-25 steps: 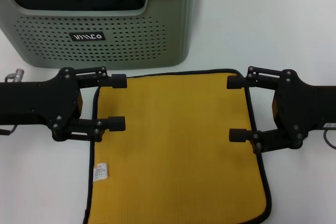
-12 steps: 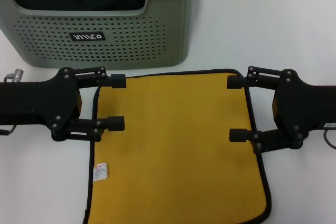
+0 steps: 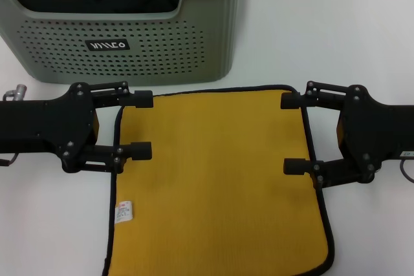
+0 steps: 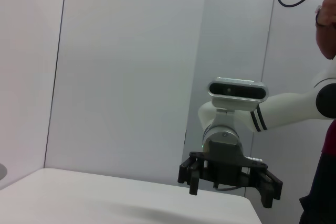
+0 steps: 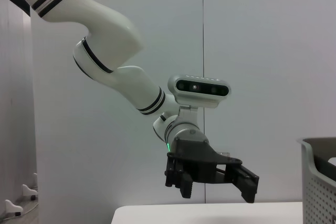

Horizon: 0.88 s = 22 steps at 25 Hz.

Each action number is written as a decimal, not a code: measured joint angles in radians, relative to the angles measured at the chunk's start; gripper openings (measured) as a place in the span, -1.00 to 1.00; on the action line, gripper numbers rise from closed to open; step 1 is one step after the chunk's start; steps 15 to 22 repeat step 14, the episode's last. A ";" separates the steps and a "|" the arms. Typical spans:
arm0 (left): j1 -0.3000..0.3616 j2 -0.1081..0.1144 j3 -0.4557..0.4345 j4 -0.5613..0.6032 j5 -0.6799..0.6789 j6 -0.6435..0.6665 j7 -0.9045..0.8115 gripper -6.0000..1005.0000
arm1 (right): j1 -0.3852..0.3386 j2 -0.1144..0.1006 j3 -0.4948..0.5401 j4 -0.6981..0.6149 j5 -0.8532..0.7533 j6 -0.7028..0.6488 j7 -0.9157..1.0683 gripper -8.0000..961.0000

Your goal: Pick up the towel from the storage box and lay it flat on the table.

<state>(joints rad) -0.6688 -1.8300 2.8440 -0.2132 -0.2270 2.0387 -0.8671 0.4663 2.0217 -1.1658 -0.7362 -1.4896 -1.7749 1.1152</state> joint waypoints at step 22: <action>0.003 -0.005 0.000 -0.023 -0.003 -0.001 -0.022 0.57 | -0.001 -0.001 0.001 0.000 -0.001 0.001 0.000 0.82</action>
